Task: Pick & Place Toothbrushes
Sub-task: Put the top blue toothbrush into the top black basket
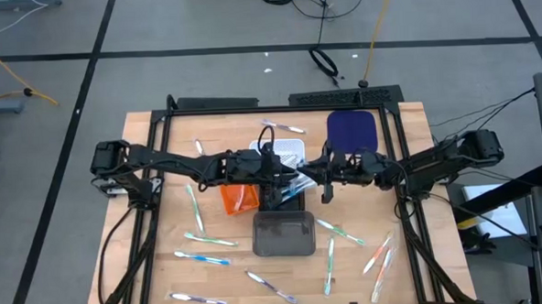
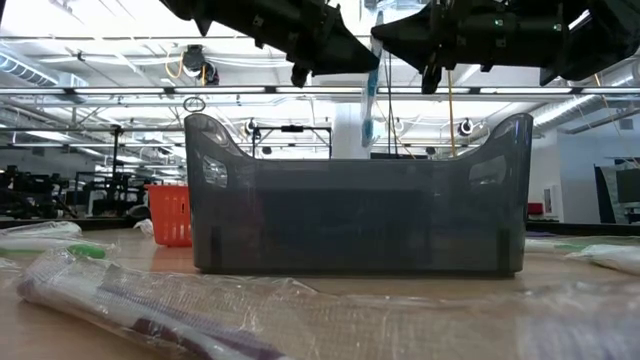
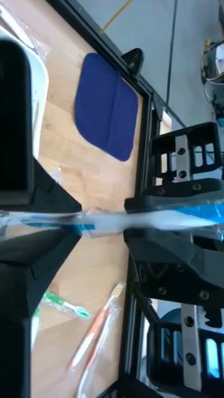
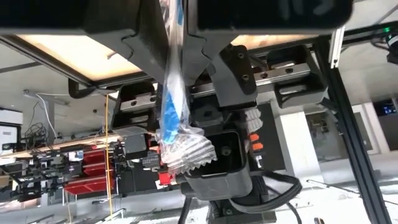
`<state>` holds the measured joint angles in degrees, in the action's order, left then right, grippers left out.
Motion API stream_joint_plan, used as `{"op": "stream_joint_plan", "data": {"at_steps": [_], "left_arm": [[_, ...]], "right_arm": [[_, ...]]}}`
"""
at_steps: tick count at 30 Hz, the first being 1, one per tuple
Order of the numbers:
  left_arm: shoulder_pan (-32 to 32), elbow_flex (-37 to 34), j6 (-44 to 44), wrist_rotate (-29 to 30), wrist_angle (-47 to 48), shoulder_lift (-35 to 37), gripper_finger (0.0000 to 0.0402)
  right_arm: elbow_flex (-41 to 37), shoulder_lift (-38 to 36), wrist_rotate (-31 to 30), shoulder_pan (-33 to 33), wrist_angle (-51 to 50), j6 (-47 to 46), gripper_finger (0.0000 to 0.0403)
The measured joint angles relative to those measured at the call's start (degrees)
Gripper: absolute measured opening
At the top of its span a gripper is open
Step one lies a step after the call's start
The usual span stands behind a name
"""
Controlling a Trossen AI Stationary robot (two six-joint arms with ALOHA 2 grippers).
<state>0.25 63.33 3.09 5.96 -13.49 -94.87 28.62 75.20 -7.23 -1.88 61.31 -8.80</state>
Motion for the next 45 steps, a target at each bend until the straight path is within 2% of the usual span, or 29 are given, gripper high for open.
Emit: {"op": "stream_joint_plan", "data": {"at_steps": [9, 14, 19, 24, 28, 32, 36, 40, 45], "left_arm": [[0.11, 0.00, -0.86, -0.28, 3.80, 2.40, 0.0129], [1.40, 0.11, -0.84, 0.16, 9.92, 6.48, 0.0145], [3.41, 0.11, 1.23, 0.20, 17.69, 10.89, 0.0147], [5.28, 0.04, 3.13, 3.29, 21.99, 13.46, 0.0147], [6.60, 0.04, 3.13, 6.17, 22.18, 13.49, 0.0147], [7.13, 0.04, 3.05, 6.71, 21.85, 13.62, 0.0147], [7.13, 0.04, 3.10, 6.75, 21.83, 13.60, 0.0147], [7.10, 0.04, 3.11, 7.23, 22.07, 13.60, 0.0147], [7.10, 0.04, 3.13, 7.35, 22.40, 13.60, 0.0147]], "right_arm": [[0.00, -0.02, -0.30, -1.92, -0.48, 0.97, 0.0017], [0.02, 0.00, -0.56, -3.77, -1.86, 0.95, 0.0017], [0.02, 1.46, -4.97, -6.49, -1.18, 2.03, 0.0017], [0.02, 8.49, -7.57, -7.68, 6.71, 2.01, 0.0017], [0.08, 15.31, -7.72, -6.90, 18.02, 2.00, 0.0017], [0.66, 21.53, -7.73, -5.39, 24.04, 0.90, 0.0017], [5.14, 26.97, -7.01, -4.45, 24.91, -0.89, 0.0017], [10.81, 31.82, -1.67, -4.52, 23.42, -0.99, 0.0017], [12.39, 34.18, -1.65, -4.45, 21.71, -0.98, 0.0017]]}}
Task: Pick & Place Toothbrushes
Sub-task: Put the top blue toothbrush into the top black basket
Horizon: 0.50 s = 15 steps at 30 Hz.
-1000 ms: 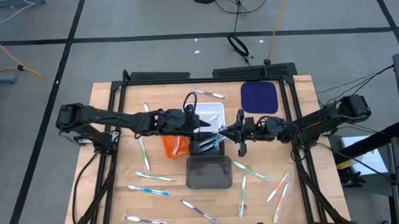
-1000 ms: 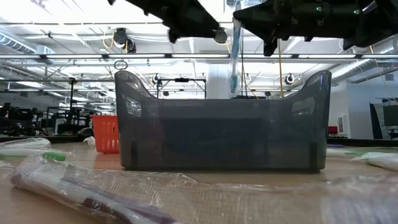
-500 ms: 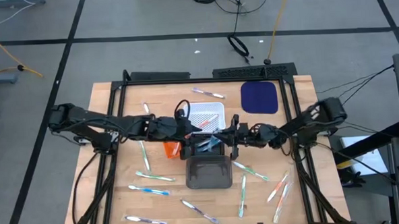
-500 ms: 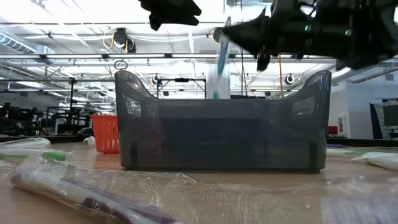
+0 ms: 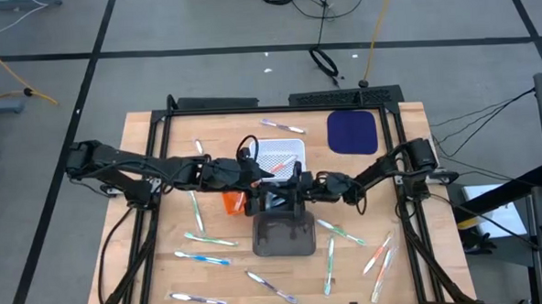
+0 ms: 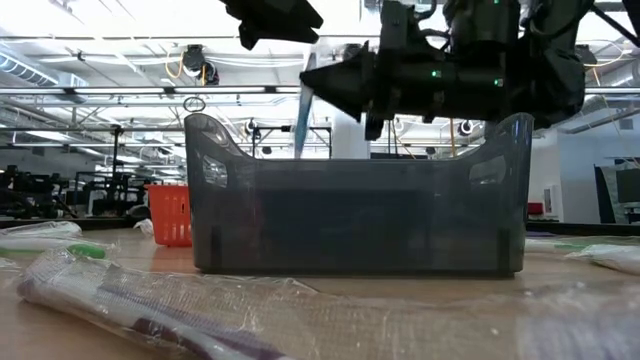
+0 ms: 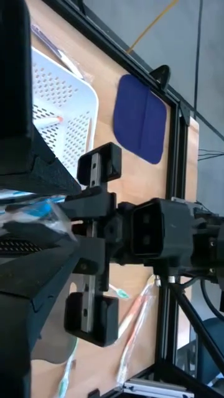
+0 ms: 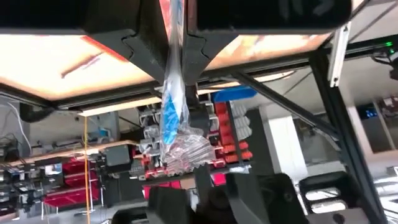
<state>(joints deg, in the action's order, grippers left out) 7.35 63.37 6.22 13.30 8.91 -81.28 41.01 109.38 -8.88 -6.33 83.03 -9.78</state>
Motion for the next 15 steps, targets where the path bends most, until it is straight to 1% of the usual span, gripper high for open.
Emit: {"op": "stream_joint_plan", "data": {"at_steps": [8, 10, 12, 15], "left_arm": [[-0.04, 0.00, -0.07, 0.02, 0.04, 0.00, 0.0147], [-0.04, 0.00, -0.07, 0.13, 0.07, 0.00, 0.0147], [-0.04, 0.00, -0.04, 0.30, 0.07, 0.00, 0.0147], [-0.04, 0.00, -0.03, 0.33, 0.07, 0.00, 0.0147]], "right_arm": [[0.09, -0.14, 0.01, -0.01, 0.16, 0.98, 0.0017], [0.09, -0.15, 0.02, 0.15, -1.12, 1.07, 0.0019], [0.07, -0.08, 0.09, 0.26, -2.99, 1.07, 0.0038], [0.07, -0.15, 0.13, 0.28, -4.23, 1.07, 0.0080]]}}
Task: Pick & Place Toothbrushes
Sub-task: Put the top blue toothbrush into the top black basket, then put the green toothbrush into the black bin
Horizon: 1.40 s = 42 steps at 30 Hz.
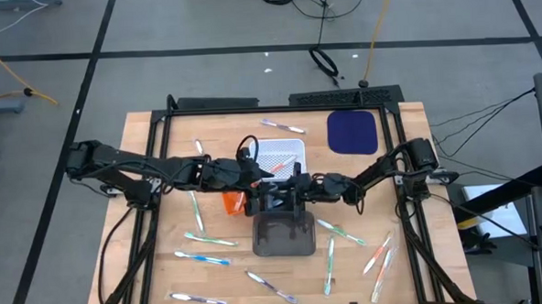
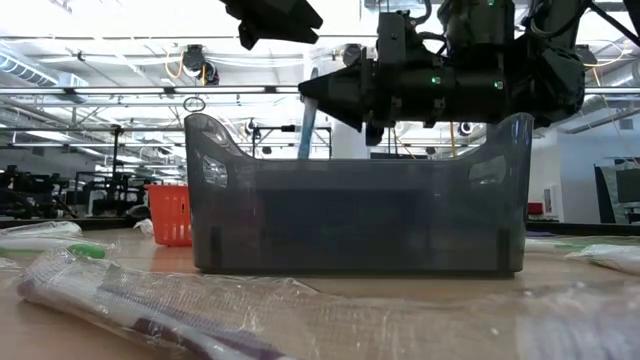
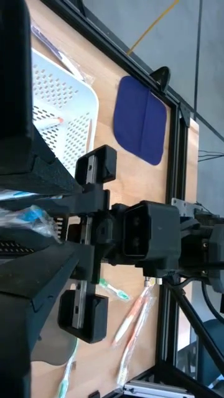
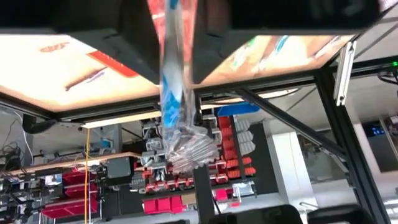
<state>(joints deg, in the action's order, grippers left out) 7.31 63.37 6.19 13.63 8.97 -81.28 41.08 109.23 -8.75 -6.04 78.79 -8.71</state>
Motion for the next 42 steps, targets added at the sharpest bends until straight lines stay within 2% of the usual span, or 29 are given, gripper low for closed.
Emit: {"op": "stream_joint_plan", "data": {"at_steps": [9, 15, 20, 22, 26, 33, 37, 42], "left_arm": [[0.00, 0.00, 0.01, 0.00, 0.02, 0.00, 0.0147], [0.00, 0.00, 0.03, 0.02, 0.02, -0.02, 0.0147], [0.00, 0.00, 0.07, 0.02, 0.03, -0.02, 0.0147], [0.00, 0.00, 0.07, 0.02, 0.02, -0.02, 0.0147], [0.00, 0.00, 0.07, 0.02, 0.02, -0.02, 0.0147], [0.00, 0.00, 0.05, 0.02, -0.07, -0.02, 0.0147], [0.00, 0.00, -0.05, 0.04, -0.09, -0.02, 0.0147], [0.00, 0.00, -0.25, 0.04, -0.14, -0.02, 0.0147]], "right_arm": [[0.00, -0.01, 0.05, 0.00, -2.29, 1.57, 0.0187], [-0.06, -2.85, -0.22, 0.03, -5.48, 4.22, 0.0226], [-0.88, -10.02, -2.66, 0.07, -12.35, 8.45, 0.0229], [-1.90, -14.20, -4.74, 0.07, -16.82, 10.37, 0.0226], [-3.97, -23.19, -4.98, 0.09, -24.03, 11.03, 0.0222], [-6.22, -35.34, -4.90, -3.17, -44.66, 8.21, 0.0219], [-6.29, -38.74, -4.90, -7.52, -56.17, 4.24, 0.0211], [-6.32, -40.40, -4.79, -12.97, -64.67, -1.10, 0.0199]]}}
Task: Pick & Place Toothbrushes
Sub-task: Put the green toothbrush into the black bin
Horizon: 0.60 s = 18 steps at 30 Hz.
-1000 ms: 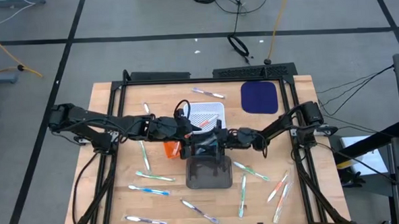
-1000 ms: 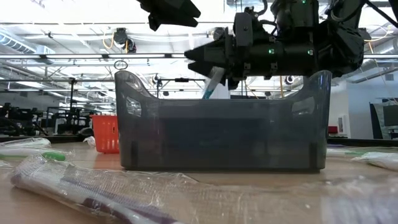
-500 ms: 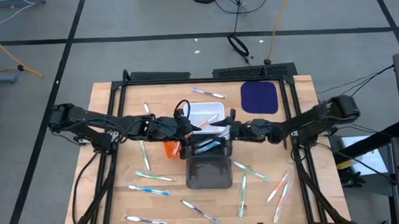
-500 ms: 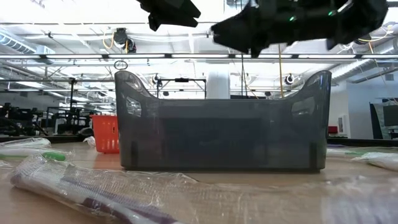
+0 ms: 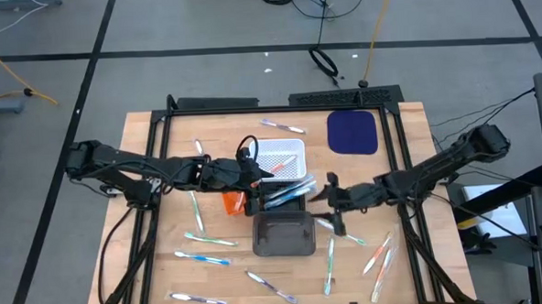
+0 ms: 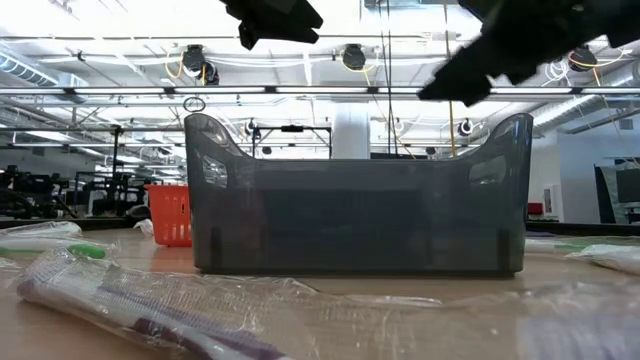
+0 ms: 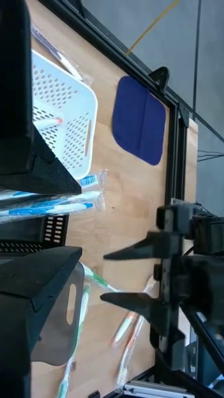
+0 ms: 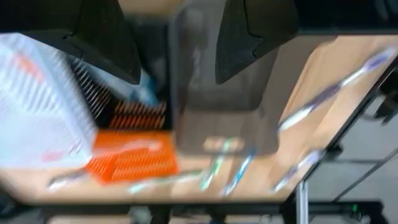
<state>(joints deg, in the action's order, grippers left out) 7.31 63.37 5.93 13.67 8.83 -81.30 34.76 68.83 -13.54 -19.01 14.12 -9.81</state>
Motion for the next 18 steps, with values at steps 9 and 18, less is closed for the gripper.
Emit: {"op": "stream_joint_plan", "data": {"at_steps": [9, 18], "left_arm": [[0.00, 0.00, 0.44, 0.00, -0.15, 0.00, 0.0147], [0.00, 0.00, 0.61, 0.00, -0.55, 0.00, 0.0147]], "right_arm": [[0.00, 0.04, 0.31, -7.68, -13.97, -13.44, 0.0188], [0.00, 0.62, -0.02, -13.49, -25.65, -26.75, 0.0185]]}}
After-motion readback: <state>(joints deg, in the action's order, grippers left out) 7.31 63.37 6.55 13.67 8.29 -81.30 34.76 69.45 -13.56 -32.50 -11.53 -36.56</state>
